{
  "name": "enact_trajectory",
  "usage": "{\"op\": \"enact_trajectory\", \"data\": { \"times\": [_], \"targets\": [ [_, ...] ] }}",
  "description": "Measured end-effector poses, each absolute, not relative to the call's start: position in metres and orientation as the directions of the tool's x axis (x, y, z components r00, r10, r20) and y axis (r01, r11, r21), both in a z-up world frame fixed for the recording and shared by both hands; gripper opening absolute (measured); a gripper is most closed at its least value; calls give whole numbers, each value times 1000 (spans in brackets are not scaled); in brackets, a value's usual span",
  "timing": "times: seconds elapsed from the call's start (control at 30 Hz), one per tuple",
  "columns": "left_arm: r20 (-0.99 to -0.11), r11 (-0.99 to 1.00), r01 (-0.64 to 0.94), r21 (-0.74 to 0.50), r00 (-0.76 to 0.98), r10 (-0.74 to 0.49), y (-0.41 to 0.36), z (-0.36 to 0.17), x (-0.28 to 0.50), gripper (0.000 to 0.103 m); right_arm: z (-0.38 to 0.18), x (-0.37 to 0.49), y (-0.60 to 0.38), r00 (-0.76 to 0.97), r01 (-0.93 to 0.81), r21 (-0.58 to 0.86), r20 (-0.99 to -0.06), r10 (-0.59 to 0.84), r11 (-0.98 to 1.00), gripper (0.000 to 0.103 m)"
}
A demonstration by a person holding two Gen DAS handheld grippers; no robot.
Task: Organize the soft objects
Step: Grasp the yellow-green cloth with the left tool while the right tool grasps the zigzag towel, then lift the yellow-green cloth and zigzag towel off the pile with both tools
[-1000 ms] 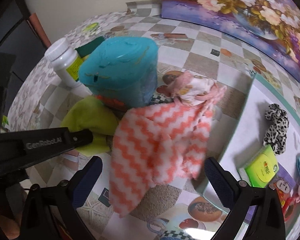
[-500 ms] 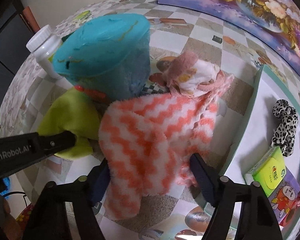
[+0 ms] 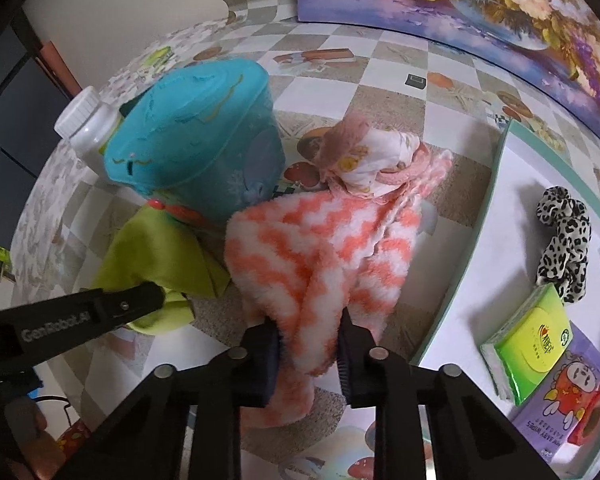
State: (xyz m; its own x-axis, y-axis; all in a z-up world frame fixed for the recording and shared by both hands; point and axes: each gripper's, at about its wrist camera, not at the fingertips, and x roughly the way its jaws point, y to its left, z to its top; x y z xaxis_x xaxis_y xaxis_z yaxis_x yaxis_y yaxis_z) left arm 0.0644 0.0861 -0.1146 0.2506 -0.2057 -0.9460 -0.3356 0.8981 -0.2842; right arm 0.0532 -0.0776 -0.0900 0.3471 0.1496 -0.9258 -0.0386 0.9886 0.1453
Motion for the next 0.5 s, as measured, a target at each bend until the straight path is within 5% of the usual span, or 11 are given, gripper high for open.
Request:
{"op": "enact_trajectory", "data": {
  "times": [0.5],
  "targets": [
    [-927, 898, -294, -329, 282, -247, 78, -100, 62, 9, -56, 37, -106, 402, 5, 262, -884, 238, 965, 23]
  ]
}}
